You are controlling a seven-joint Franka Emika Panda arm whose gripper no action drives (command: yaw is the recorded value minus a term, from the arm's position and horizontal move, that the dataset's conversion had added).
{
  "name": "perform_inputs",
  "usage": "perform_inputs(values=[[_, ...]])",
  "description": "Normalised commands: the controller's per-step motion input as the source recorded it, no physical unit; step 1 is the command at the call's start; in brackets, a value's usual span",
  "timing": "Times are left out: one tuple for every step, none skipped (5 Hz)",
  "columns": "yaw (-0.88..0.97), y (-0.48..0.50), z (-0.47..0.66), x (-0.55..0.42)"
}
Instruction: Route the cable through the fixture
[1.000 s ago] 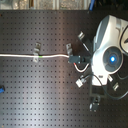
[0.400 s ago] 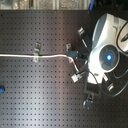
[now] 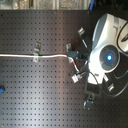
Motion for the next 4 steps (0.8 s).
perform_inputs(values=[[0.00, 0.000, -0.02, 0.000], [0.00, -0.012, -0.12, 0.086], [0.00, -0.003, 0.00, 0.019], [0.00, -0.002, 0.00, 0.013]])
